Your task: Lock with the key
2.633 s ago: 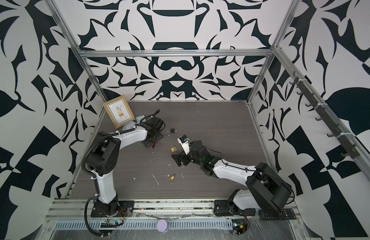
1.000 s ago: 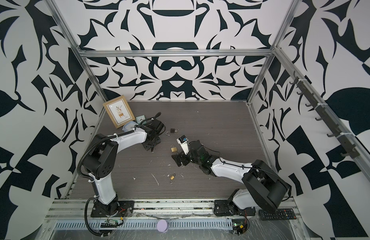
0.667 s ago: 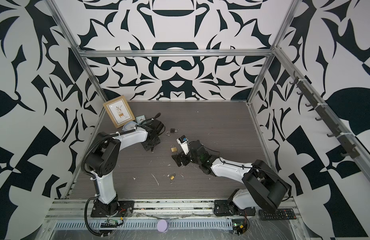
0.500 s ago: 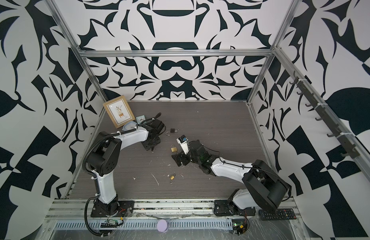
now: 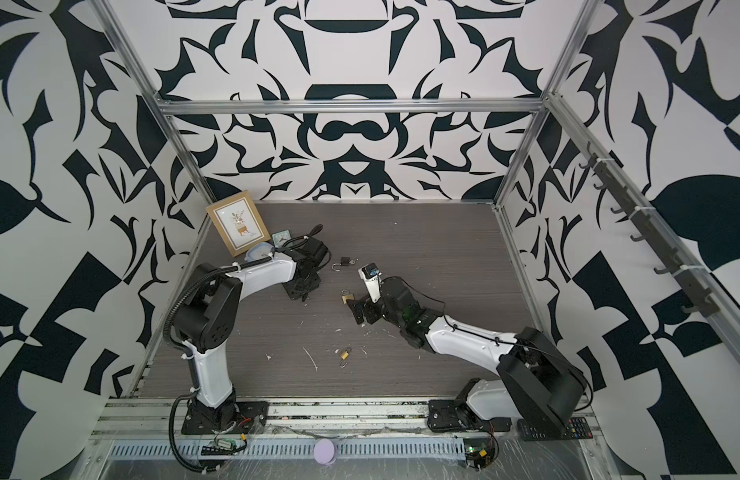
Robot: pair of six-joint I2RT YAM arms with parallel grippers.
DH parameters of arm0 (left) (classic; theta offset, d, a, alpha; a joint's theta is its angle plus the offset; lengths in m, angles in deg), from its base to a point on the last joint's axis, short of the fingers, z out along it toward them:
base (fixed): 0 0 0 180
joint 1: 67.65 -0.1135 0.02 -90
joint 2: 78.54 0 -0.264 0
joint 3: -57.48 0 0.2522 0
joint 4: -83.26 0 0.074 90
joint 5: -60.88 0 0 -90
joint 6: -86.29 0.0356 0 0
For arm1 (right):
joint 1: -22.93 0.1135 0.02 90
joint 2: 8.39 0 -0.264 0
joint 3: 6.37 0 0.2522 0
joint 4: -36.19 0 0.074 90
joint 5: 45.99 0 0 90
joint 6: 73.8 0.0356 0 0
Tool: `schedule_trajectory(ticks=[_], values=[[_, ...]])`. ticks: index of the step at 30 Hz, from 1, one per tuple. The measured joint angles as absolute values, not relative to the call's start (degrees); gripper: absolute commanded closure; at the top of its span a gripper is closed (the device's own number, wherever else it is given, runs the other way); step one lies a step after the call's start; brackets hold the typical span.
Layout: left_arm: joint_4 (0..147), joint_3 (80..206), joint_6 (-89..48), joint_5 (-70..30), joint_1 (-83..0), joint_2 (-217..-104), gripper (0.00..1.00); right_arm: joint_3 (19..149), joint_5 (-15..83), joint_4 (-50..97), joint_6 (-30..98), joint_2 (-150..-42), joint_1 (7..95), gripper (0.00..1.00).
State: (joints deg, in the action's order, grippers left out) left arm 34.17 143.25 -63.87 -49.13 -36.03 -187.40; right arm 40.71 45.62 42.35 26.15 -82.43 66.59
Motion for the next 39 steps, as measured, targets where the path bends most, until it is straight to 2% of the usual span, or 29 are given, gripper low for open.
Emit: schedule_trajectory(ticks=[9, 14, 18, 22, 26, 32, 39], values=[[44.9, 136.8, -40.6, -43.8, -36.0, -169.4, 0.94, 41.4, 60.5, 39.3, 32.2, -71.7, 66.2, 0.0], [56.7, 127.8, -20.1, -34.5, -36.0, -158.0, 0.98, 44.8, 62.0, 32.5, 35.3, -68.4, 62.4, 0.0], [64.8, 118.5, -3.0, -26.1, -36.0, -148.8, 0.99, 49.3, 54.2, 27.0, 38.3, -68.2, 55.1, 0.0], [67.1, 114.2, 12.0, -18.1, -36.0, -143.2, 0.99, 52.2, 41.7, 23.6, 38.9, -68.2, 49.9, 0.0], [66.4, 113.9, 22.1, -12.2, -35.5, -140.7, 0.99, 53.2, 27.3, 20.8, 37.6, -68.2, 49.8, 0.0], [61.0, 113.9, 34.3, -7.8, -32.1, -136.8, 0.97, 53.3, 12.7, 17.2, 36.8, -68.1, 49.9, 0.01], [56.1, 113.9, 42.4, -7.2, -30.8, -135.8, 0.97, 56.0, 4.5, 12.4, 34.0, -69.6, 51.1, 0.15]])
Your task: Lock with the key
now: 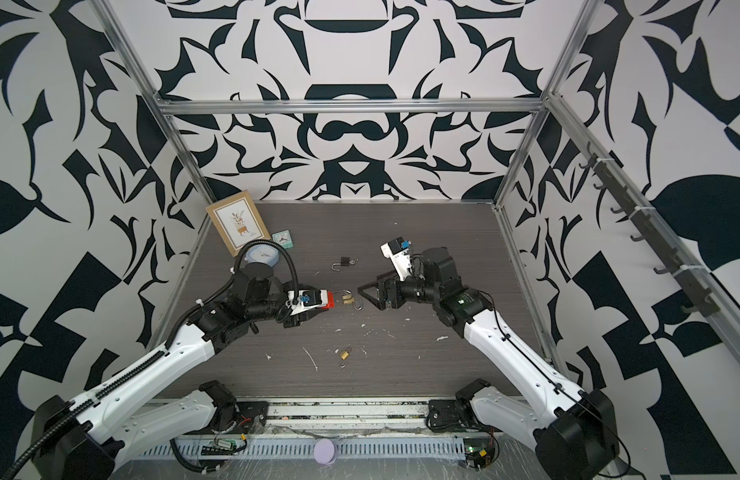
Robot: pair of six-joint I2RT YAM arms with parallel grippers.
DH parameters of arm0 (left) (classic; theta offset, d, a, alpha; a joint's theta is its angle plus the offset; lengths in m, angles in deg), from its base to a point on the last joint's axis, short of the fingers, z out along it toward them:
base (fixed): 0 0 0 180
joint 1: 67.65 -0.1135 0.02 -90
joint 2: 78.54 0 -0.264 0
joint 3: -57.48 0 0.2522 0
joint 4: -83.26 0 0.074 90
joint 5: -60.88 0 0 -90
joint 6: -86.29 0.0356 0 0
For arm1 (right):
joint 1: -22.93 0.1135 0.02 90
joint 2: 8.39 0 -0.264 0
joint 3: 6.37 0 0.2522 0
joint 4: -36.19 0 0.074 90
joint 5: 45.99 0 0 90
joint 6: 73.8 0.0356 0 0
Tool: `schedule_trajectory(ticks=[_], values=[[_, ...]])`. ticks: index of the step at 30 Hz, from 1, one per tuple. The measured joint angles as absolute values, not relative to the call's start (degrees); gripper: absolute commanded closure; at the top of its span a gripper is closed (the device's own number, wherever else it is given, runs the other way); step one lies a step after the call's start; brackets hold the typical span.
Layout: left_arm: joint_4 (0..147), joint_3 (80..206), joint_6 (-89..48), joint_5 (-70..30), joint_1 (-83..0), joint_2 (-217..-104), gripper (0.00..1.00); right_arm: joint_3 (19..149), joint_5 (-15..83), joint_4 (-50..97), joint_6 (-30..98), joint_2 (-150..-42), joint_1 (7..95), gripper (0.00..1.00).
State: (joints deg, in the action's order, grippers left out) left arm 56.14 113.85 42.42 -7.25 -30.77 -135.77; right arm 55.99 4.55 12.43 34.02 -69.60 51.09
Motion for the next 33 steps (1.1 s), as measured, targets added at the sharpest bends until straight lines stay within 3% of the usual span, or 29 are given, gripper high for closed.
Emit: schedule_trajectory(ticks=[12, 29, 33], values=[[54.2, 113.9, 45.9, -7.3, -30.8, -136.5, 0.97, 61.5, 2.6, 8.1, 29.6, -77.4, 58.2, 0.33], [55.5, 113.9, 45.8, -7.9, -30.8, -137.5, 0.96, 62.0, 2.8, 8.1, 29.8, -80.1, 59.1, 0.79], [56.0, 113.9, 45.8, -8.9, -30.6, -137.6, 0.96, 62.0, 2.9, 9.0, 30.9, -80.1, 59.2, 0.85]])
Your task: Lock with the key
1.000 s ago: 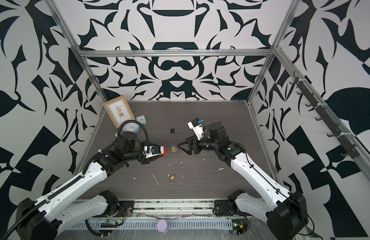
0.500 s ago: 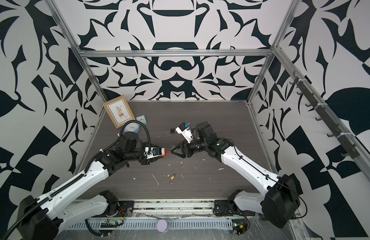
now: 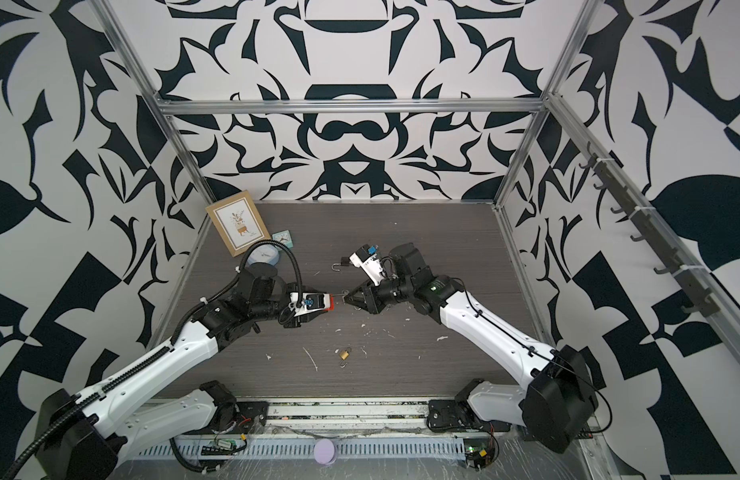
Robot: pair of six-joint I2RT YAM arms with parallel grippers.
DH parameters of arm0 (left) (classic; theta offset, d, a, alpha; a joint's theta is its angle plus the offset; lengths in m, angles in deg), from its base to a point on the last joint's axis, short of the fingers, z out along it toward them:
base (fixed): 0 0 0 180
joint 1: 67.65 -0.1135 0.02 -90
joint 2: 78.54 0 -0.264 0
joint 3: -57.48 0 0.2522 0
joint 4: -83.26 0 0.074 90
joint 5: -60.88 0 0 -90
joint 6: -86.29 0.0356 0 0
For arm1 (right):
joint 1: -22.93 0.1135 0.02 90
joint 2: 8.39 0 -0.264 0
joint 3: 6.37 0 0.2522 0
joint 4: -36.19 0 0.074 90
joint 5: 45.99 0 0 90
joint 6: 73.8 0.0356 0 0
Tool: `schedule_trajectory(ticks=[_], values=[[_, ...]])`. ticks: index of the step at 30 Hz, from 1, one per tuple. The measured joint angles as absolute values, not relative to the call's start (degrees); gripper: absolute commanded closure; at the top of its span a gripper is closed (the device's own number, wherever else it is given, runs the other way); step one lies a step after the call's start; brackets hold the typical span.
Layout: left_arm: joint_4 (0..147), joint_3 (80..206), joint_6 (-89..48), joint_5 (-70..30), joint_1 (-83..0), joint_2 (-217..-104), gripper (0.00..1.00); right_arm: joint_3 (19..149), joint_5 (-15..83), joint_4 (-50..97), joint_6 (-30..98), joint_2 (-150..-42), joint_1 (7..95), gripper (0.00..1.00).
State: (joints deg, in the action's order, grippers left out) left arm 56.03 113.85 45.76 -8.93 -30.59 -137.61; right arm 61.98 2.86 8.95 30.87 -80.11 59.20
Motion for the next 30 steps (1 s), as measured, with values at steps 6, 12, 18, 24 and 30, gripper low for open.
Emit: schedule_trajectory(ticks=[6, 12, 18, 24, 30], values=[[57.5, 113.9, 45.8, -11.6, -29.8, -137.6, 0.93, 62.0, 2.4, 11.2, 33.6, -80.1, 59.3, 0.93], [59.1, 113.6, 45.8, -15.2, -28.9, -137.6, 0.92, 62.0, 2.2, 13.7, 37.2, -81.1, 58.9, 0.99], [61.2, 112.2, 45.8, -18.7, -27.8, -136.9, 0.92, 62.0, 1.5, 15.4, 40.6, -82.3, 58.7, 1.0], [62.5, 111.9, 44.8, -20.8, -27.1, -136.8, 0.92, 62.0, 0.5, 18.2, 43.4, -84.2, 58.7, 1.0], [63.0, 111.9, 43.2, -22.7, -25.6, -136.7, 0.92, 62.0, -0.5, 20.2, 44.6, -85.6, 59.0, 1.0]])
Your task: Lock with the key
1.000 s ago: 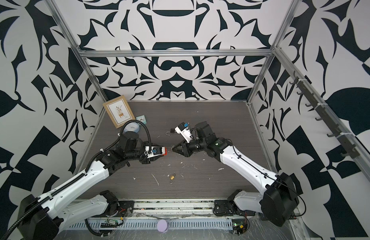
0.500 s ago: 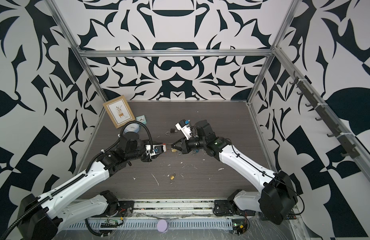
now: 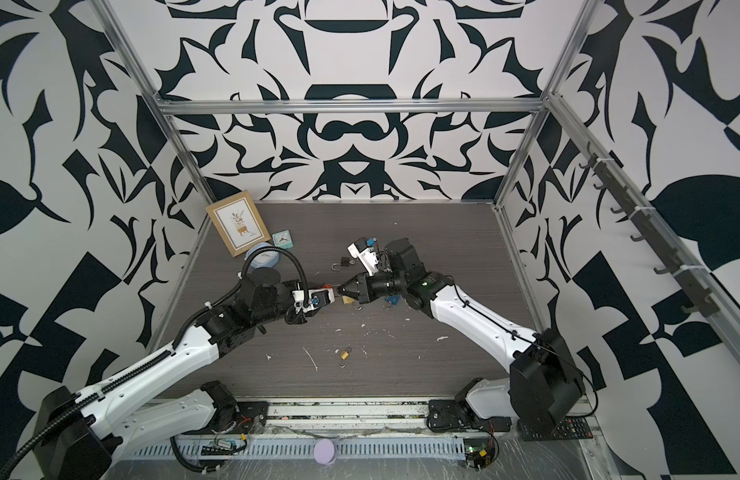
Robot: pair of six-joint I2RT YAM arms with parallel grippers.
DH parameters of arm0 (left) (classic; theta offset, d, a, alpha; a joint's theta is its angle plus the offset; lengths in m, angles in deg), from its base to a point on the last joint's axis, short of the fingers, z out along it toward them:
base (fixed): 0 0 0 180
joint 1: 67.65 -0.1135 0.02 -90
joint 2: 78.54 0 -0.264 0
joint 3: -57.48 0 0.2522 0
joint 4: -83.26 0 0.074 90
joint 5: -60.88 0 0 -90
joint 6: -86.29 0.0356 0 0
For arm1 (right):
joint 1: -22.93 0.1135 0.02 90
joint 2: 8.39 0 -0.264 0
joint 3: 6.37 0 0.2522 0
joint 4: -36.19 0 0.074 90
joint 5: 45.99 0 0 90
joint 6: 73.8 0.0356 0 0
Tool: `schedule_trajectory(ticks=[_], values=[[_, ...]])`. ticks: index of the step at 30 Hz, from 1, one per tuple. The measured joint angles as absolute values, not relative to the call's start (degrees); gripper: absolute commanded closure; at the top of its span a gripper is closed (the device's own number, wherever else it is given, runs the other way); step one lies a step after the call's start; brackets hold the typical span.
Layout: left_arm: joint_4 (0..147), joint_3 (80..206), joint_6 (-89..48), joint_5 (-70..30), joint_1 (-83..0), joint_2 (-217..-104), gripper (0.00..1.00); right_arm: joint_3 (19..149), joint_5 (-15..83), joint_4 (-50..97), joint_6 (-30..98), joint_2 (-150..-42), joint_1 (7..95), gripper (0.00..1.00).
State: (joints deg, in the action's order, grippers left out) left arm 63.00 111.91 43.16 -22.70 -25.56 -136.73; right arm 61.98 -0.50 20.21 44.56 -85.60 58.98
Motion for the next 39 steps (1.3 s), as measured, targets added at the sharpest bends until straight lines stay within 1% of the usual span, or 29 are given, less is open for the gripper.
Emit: schedule_trajectory(ticks=[9, 14, 19, 23, 24, 25, 27, 31, 33, 35, 39], values=[[63.0, 111.9, 38.5, -23.3, -25.2, -137.1, 0.92, 62.0, -0.4, 21.0, 44.8, -86.2, 58.9, 0.99], [65.1, 110.7, 34.4, -23.8, -24.9, -137.2, 0.95, 62.0, 0.6, 21.2, 44.6, -86.2, 58.9, 0.92], [70.4, 107.8, 28.5, -23.8, -24.3, -137.2, 0.97, 62.7, 2.1, 20.0, 43.0, -86.2, 59.0, 0.87], [76.1, 105.7, 23.9, -24.3, -23.7, -136.9, 0.96, 64.0, 2.7, 18.2, 41.1, -86.1, 59.9, 0.76], [76.9, 105.3, 23.1, -24.5, -23.7, -136.8, 0.96, 64.4, 2.8, 17.7, 40.8, -86.1, 60.0, 0.72], [77.9, 105.0, 22.2, -24.7, -23.7, -136.7, 0.96, 64.9, 3.2, 17.2, 40.4, -86.0, 60.2, 0.66], [79.3, 104.3, 20.7, -25.2, -23.6, -136.7, 0.96, 65.8, 4.1, 16.3, 39.7, -85.6, 60.2, 0.61], [81.1, 103.4, 18.1, -26.6, -23.6, -136.7, 0.96, 66.8, 7.4, 14.5, 38.5, -83.4, 60.1, 0.4], [82.5, 103.0, 16.7, -27.5, -23.6, -136.7, 0.95, 66.9, 9.2, 13.3, 38.0, -81.7, 60.1, 0.31], [83.8, 102.8, 15.5, -28.2, -23.6, -136.7, 0.92, 67.0, 10.7, 12.7, 37.3, -80.3, 60.0, 0.26], [86.6, 102.5, 12.3, -29.2, -23.6, -136.7, 0.89, 67.0, 13.7, 12.3, 36.8, -78.0, 59.8, 0.23]])
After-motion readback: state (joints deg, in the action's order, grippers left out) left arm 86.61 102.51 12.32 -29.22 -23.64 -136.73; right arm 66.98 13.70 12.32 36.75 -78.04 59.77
